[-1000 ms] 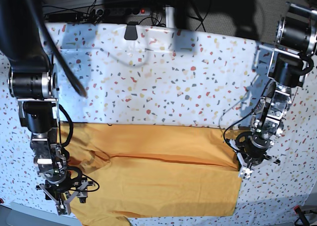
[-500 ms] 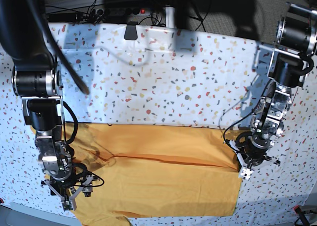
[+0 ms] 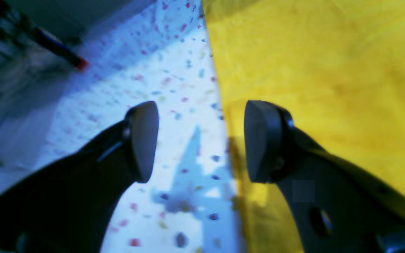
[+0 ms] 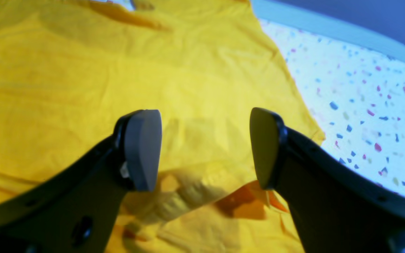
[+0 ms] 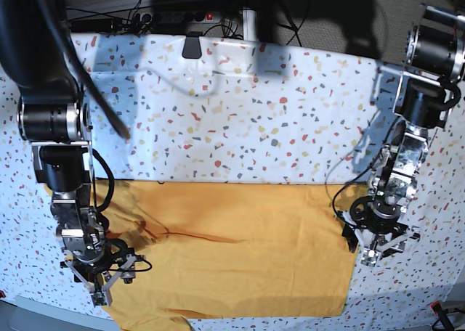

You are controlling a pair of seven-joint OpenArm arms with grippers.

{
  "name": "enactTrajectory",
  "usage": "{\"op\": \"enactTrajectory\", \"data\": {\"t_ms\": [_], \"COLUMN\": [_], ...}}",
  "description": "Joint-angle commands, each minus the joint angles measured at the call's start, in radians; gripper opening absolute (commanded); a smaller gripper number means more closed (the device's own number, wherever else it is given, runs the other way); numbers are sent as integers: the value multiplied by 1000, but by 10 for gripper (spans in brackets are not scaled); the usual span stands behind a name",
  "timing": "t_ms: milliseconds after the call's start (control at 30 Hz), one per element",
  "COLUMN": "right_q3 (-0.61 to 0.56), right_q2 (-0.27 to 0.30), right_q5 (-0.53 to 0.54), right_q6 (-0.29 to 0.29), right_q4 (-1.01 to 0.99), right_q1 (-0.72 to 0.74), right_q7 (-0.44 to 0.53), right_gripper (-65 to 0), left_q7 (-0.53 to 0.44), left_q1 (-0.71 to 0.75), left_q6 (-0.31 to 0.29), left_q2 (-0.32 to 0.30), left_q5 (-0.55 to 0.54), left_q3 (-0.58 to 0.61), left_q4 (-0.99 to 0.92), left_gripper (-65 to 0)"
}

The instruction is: Fold the T-shirt properly

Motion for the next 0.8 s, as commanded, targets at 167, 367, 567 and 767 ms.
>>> {"op": "enactTrajectory", "data": {"t_ms": [167, 367, 567, 767], "right_q3": [4, 5, 21, 21], "right_q2": [24, 68, 89, 89], "right_q5": [5, 92, 115, 113], "right_q6": [105, 259, 195, 69], "right_q4": [41, 284, 377, 367], "right_q1": [-23, -200, -303, -263], "right_q7": [-33, -57, -103, -109], "right_gripper": [-259, -259, -259, -259], "left_q7": [-16, -15, -16, 26], "left_q1": [-33, -31, -31, -31], "left_q6": [8, 8, 8, 8], "left_q2": [-7, -7, -7, -7], "left_q5": [-92, -92, -92, -92], "left_q3": [-7, -7, -7, -7], "left_q4": [16, 16, 16, 16], "left_gripper": [-279, -278, -278, -278]}}
